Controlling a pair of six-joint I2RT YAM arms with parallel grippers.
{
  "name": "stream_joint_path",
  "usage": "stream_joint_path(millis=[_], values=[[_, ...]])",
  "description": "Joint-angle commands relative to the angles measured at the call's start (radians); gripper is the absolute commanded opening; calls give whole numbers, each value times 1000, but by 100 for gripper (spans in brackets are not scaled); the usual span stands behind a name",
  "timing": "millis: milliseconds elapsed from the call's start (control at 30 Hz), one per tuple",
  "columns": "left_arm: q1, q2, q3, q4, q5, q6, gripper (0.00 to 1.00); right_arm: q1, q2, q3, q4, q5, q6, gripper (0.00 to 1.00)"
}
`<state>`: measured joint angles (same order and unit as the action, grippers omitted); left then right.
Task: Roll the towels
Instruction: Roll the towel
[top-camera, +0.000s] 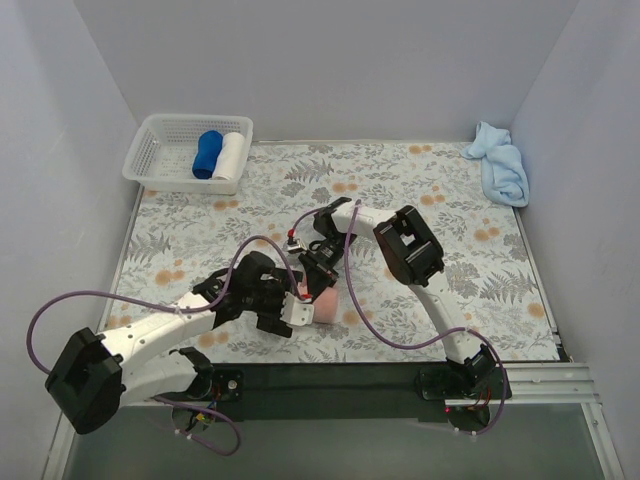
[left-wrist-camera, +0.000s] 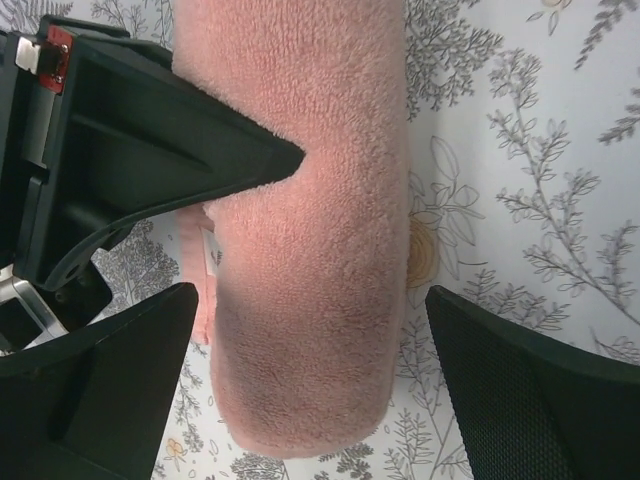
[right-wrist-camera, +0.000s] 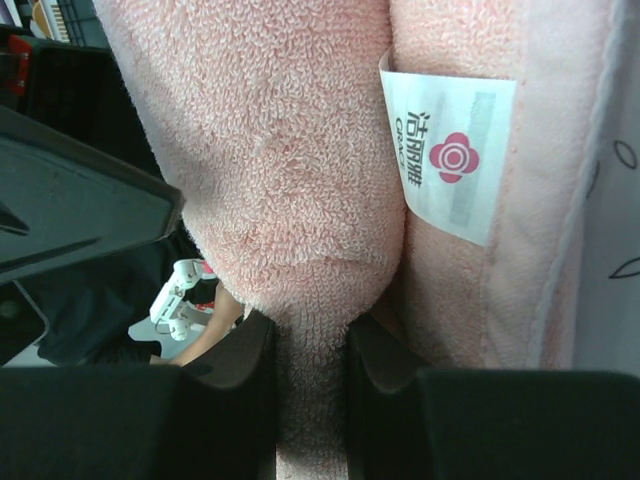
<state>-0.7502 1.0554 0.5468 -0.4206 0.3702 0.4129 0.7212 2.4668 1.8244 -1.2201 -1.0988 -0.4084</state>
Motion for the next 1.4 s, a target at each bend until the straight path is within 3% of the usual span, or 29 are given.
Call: stream_joint_path(millis=[0, 67, 200, 233, 333, 367, 433, 467, 567, 667, 800, 967, 1133, 1200, 1367], values=[[-9, 24, -33, 98, -50, 30, 92, 20, 110, -37, 99, 310, -92, 1], [-17, 64, -42, 97, -65, 41, 87, 17, 106, -46, 103, 313, -95, 1], [-18, 123, -36, 50, -45, 53, 65, 12, 80, -47, 108, 317, -93, 1], [-20, 147, -18, 7, -33, 49, 53, 9, 66, -47, 106, 318, -92, 1], [-20, 199, 31, -79, 7, 15, 30, 3, 32, -43, 105, 332, -81, 11], [-18, 209, 41, -101, 15, 10, 26, -2, 20, -45, 105, 342, -78, 20], [-18, 239, 64, -168, 38, 6, 16, -15, -18, -48, 103, 355, -70, 30], [-20, 248, 83, -188, 47, -5, 13, -22, -32, -47, 105, 378, -67, 40], [-20, 291, 126, -271, 84, -28, 6, -60, -97, -36, 103, 433, -60, 54], [-12, 331, 159, -340, 134, -45, 2, -113, -175, -19, 102, 477, -56, 61], [3, 396, 218, -397, 182, -77, 0, -198, -329, -46, 126, 481, -59, 62], [74, 515, 323, -509, 297, -71, 0, -293, -511, -222, 200, 427, -46, 62], [165, 690, 474, -602, 378, -68, 1, -287, -732, -378, 323, 448, -35, 67], [192, 763, 521, -627, 397, -63, 1, -281, -820, -459, 394, 470, -27, 73], [242, 880, 639, -673, 400, -56, 2, -169, -965, -602, 536, 620, -32, 78]])
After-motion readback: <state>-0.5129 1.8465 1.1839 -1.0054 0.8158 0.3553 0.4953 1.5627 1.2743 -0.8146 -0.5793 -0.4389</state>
